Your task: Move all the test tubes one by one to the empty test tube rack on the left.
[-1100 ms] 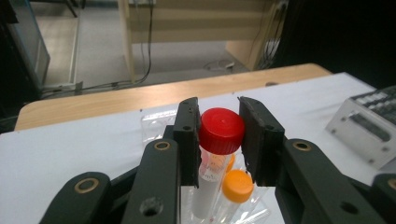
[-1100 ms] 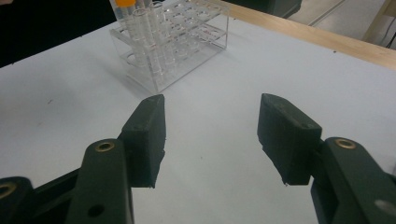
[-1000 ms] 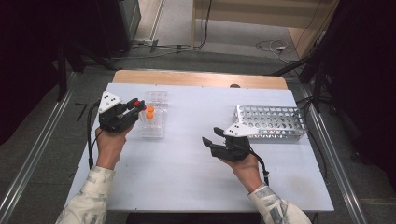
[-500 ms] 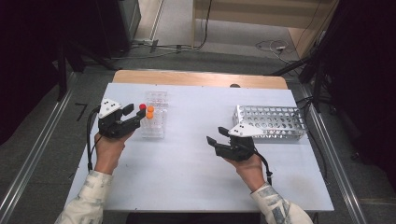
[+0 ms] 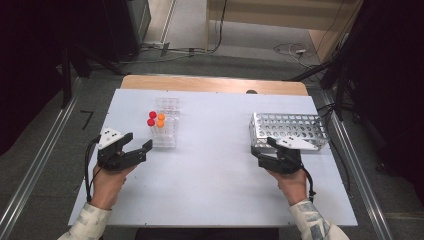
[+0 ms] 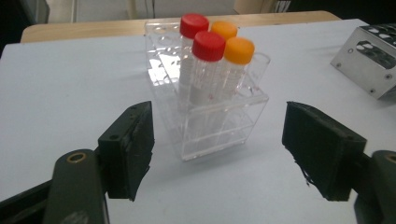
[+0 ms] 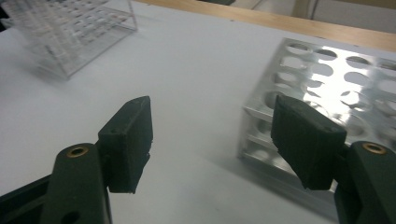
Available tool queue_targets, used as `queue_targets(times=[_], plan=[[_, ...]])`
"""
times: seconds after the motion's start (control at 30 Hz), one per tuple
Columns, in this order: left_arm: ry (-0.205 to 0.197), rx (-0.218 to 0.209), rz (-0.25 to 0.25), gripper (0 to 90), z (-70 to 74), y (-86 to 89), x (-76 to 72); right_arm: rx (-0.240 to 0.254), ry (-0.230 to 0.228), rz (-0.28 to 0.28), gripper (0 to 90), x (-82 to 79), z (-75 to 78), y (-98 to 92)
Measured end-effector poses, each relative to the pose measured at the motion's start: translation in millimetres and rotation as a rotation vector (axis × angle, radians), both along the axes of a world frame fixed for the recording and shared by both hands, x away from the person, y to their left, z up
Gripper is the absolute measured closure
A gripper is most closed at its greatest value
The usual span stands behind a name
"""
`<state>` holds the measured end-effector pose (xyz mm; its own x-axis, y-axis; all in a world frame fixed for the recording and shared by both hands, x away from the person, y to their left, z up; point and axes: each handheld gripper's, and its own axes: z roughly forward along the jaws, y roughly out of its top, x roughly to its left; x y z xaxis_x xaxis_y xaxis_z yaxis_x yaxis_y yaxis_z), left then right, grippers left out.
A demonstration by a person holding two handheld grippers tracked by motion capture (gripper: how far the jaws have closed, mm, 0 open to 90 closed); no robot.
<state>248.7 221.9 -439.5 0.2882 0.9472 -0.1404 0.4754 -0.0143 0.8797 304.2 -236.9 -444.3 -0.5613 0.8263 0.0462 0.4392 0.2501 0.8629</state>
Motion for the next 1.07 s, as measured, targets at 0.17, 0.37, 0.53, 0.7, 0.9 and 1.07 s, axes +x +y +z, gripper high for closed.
queue_targets(times=[0.17,0.37,0.53,0.7,0.9,1.07], plan=[[-0.022,0.007,0.050,20.1,-4.6,5.9,-16.3,0.002,0.000,-0.069,26.3,-6.3,-0.5,-31.5],[-0.042,0.002,0.101,19.8,-7.1,15.9,-31.8,0.002,0.003,-0.165,25.5,-18.8,-3.5,-76.0],[-0.030,0.015,0.135,18.7,-14.1,25.0,-39.0,0.001,0.005,-0.270,24.2,-27.0,-9.5,-112.9],[-0.001,0.022,0.164,18.2,-23.8,33.0,-41.7,0.001,0.027,-0.332,23.5,-33.2,-17.9,-135.6],[0.022,0.031,0.185,16.6,-31.7,37.1,-42.6,-0.005,0.037,-0.354,23.0,-37.3,-22.2,-143.4],[0.033,0.042,0.190,16.6,-36.3,38.1,-42.9,-0.016,0.042,-0.360,22.1,-36.5,-25.1,-144.8]])
